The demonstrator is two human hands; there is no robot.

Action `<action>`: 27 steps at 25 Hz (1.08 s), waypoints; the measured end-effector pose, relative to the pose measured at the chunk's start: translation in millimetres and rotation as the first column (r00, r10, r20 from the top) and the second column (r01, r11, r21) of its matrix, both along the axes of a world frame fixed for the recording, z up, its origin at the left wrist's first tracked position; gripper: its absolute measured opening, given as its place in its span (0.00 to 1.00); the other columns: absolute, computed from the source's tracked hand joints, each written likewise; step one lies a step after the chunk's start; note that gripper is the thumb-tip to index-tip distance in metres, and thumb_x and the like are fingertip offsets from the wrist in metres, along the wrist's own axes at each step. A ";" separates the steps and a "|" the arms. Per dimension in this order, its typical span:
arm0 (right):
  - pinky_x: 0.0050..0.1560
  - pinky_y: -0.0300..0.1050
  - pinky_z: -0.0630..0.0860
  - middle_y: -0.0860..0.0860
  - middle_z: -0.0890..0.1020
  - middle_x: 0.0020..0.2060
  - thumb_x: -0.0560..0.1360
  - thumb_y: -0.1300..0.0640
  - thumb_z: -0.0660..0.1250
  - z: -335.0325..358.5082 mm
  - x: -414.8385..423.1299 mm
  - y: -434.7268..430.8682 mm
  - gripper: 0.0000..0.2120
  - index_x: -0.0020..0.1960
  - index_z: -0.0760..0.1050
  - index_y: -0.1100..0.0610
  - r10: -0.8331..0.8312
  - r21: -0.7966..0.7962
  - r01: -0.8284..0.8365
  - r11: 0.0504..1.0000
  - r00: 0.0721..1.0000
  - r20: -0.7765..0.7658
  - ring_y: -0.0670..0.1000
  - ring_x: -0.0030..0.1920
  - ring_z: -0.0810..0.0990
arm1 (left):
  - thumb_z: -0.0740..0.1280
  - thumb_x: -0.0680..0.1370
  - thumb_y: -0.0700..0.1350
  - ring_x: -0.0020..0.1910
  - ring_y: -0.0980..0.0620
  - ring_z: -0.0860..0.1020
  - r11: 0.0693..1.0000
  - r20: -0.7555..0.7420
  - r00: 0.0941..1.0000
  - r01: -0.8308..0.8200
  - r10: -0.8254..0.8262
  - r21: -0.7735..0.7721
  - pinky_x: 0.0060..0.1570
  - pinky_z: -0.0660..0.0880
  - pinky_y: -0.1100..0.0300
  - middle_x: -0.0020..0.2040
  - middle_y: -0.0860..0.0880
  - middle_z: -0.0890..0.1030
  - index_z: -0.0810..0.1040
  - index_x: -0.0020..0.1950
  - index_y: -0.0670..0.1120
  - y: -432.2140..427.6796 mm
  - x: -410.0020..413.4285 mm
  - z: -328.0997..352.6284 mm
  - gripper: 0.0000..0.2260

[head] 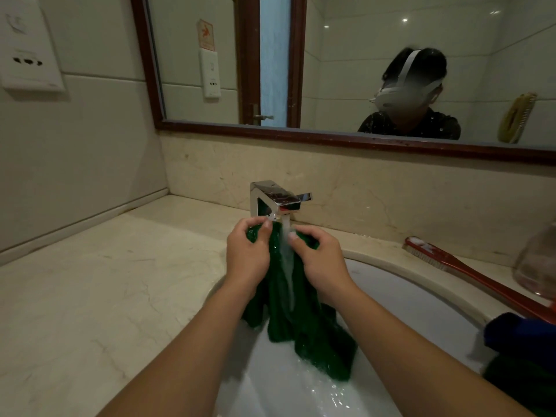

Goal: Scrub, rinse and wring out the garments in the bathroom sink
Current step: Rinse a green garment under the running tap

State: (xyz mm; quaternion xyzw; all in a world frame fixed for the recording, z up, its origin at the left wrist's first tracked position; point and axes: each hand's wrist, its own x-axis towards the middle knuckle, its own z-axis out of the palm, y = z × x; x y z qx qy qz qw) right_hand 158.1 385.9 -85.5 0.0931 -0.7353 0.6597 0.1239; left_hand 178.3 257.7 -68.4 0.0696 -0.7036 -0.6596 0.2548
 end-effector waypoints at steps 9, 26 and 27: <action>0.60 0.50 0.80 0.45 0.84 0.50 0.80 0.54 0.71 -1.4 -5.4 19.3 0.04 0.54 0.82 0.48 -0.172 -0.053 0.174 0.983 0.984 0.047 0.49 0.56 0.82 | 0.69 0.81 0.49 0.52 0.51 0.82 0.964 0.122 0.960 0.260 -0.252 -0.053 0.50 0.81 0.54 0.54 0.50 0.82 0.80 0.55 0.54 3.9 -1.7 -8.3 0.04; 0.59 0.56 0.81 0.45 0.85 0.48 0.81 0.53 0.70 -1.4 -1.1 20.7 0.03 0.51 0.82 0.48 -0.206 -0.007 0.207 0.978 0.977 0.048 0.48 0.51 0.83 | 0.65 0.82 0.49 0.54 0.52 0.80 0.946 0.163 0.956 0.272 -0.244 -0.176 0.55 0.81 0.49 0.57 0.53 0.79 0.71 0.62 0.58 11.4 -3.2 -11.6 0.10; 0.60 0.55 0.80 0.45 0.84 0.48 0.80 0.53 0.70 -1.1 -2.0 25.7 0.02 0.50 0.82 0.47 -0.210 -0.013 0.211 0.977 0.977 0.039 0.47 0.51 0.82 | 0.66 0.82 0.49 0.55 0.51 0.80 0.943 0.151 0.955 0.280 -0.255 -0.180 0.57 0.80 0.47 0.59 0.52 0.79 0.70 0.63 0.58 13.8 -2.9 -12.3 0.11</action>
